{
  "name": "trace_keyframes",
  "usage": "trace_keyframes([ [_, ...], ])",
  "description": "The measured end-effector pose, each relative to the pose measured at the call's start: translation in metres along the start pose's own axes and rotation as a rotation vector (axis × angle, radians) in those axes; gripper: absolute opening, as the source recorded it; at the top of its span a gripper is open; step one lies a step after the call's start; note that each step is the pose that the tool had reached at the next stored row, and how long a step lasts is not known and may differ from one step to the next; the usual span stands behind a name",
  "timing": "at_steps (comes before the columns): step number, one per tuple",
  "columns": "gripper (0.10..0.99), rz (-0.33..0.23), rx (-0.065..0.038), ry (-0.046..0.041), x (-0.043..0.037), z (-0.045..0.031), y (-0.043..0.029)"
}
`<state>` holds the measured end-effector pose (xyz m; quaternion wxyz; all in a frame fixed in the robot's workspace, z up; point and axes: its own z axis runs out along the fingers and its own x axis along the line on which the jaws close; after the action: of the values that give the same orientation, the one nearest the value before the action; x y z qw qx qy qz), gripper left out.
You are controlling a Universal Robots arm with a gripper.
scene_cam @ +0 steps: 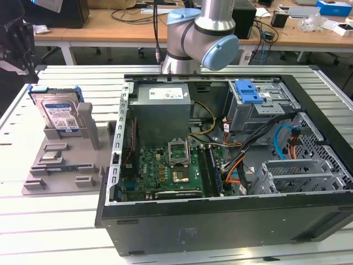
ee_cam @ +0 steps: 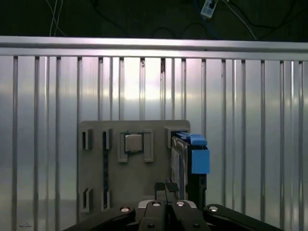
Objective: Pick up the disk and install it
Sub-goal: 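Pick up the disk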
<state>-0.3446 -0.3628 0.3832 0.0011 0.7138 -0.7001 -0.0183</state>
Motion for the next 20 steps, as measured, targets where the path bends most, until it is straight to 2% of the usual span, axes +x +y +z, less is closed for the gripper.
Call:
trace_keyframes([
  [6,0.114,-0.001,0.000,0.0001,0.0000,0.0000,0.0000],
  [7,0.235,-0.001,0.000,0.0000,0.0000,0.0000,0.0000],
  [10,0.416,-0.002,0.000,0.0001,0.0000,0.0000,0.0000],
  [11,0.416,-0.002,0.000,0.0001,0.0000,0.0000,0.0000],
  [12,0.482,-0.002,0.000,0.0001,0.0000,0.0000,0.0000],
  [16,0.482,-0.002,0.000,0.0001,-0.0033,0.0000,-0.0001],
  [20,0.482,-0.002,0.000,0.0001,-0.0190,0.0006,-0.0004],
])
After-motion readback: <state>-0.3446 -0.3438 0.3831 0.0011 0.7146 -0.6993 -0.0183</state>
